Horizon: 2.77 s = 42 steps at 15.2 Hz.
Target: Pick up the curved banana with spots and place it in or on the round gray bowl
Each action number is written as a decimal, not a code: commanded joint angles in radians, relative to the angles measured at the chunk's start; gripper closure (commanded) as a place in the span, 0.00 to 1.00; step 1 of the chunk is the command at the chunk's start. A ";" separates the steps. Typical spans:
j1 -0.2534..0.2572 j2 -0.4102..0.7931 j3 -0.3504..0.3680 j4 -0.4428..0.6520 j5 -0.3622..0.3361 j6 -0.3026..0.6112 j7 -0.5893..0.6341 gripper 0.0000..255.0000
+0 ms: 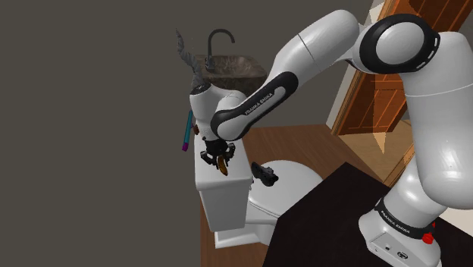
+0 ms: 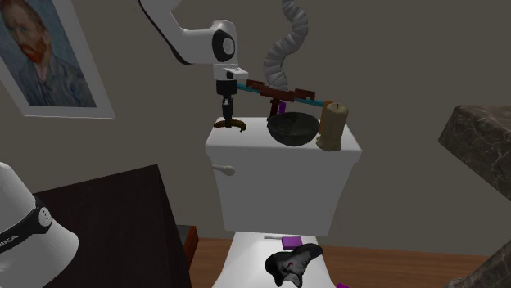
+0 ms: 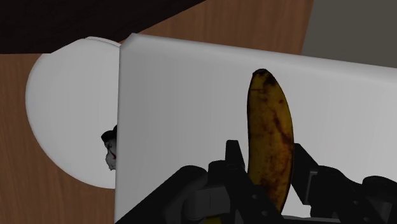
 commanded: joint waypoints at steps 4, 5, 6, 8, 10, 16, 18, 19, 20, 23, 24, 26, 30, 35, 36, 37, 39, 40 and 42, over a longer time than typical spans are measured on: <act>-0.008 -0.035 0.012 0.002 0.018 -0.036 -0.014 1.00; -0.010 -0.043 0.014 0.004 0.023 -0.045 -0.017 1.00; -0.012 -0.052 0.017 0.005 0.027 -0.054 -0.021 1.00; -0.015 -0.068 0.022 0.009 0.036 -0.072 -0.027 1.00; -0.018 -0.084 0.027 0.013 0.045 -0.091 -0.034 1.00; -0.026 -0.129 0.041 0.033 0.070 -0.150 -0.054 1.00; -0.028 -0.142 0.044 0.041 0.078 -0.170 -0.061 1.00; -0.029 -0.149 0.046 0.045 0.082 -0.180 -0.064 1.00; -0.030 -0.155 0.048 0.050 0.086 -0.190 -0.067 1.00; -0.033 -0.174 0.053 0.066 0.097 -0.222 -0.076 1.00; -0.034 -0.180 0.054 0.072 0.100 -0.233 -0.079 1.00; -0.035 -0.191 0.057 0.084 0.107 -0.254 -0.085 1.00; -0.047 -0.195 0.053 0.113 0.110 -0.283 -0.111 1.00; -0.097 -0.142 0.015 0.199 0.089 -0.303 -0.206 1.00; -0.106 -0.128 0.007 0.220 0.085 -0.309 -0.225 1.00; -0.115 -0.114 0.000 0.243 0.081 -0.315 -0.243 1.00; -0.131 -0.082 -0.015 0.294 0.072 -0.329 -0.280 1.00; -0.139 -0.065 -0.022 0.323 0.067 -0.337 -0.299 1.00; -0.152 -0.027 -0.036 0.385 0.059 -0.356 -0.336 1.00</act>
